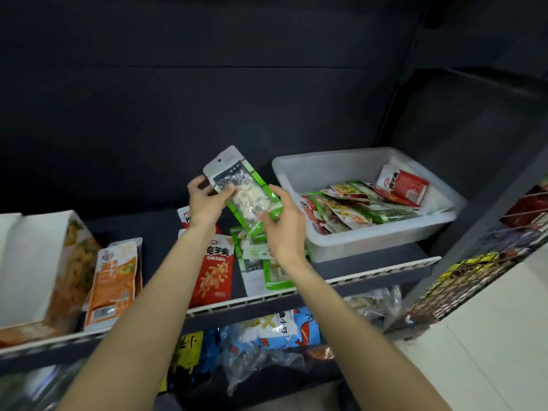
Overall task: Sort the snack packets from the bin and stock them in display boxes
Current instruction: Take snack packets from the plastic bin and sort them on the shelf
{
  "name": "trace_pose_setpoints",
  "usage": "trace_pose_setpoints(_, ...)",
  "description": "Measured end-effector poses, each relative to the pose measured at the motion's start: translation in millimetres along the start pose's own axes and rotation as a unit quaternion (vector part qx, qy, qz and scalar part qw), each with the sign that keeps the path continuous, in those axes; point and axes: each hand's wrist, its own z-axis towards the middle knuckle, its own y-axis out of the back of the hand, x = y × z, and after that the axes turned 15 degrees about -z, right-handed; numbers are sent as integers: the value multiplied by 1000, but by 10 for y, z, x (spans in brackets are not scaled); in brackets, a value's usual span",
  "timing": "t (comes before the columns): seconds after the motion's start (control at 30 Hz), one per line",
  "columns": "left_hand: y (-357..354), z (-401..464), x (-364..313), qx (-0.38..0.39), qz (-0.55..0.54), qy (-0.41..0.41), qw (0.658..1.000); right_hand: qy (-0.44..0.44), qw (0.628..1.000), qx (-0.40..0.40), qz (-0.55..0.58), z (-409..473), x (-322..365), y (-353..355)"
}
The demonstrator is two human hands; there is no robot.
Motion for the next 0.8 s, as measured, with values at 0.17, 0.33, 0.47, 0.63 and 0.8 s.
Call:
trace_pose_setpoints(0.17, 94, 2, 428, 83, 252, 17, 964, -16, 992, 0, -125, 67, 60, -470)
trace_pose_setpoints(0.33, 274, -19, 659, 167, 499, -68, 848, 80, 920, 63, -379, -37, -203, -467)
trace_pose_setpoints(0.47, 191, -99, 580, 249, 524, -48, 813, 155, 894, 132, -399, -29, -155, -285)
trace_pose_setpoints(0.63, 186, -96, 506, 277, 530, -47, 800, 236, 879, 77, -407, 104, 122, 159)
trace_pose_setpoints(0.8, 115, -174, 307, 208, 480, -199, 828, 201, 908, 26, -366, 381, -17, 684)
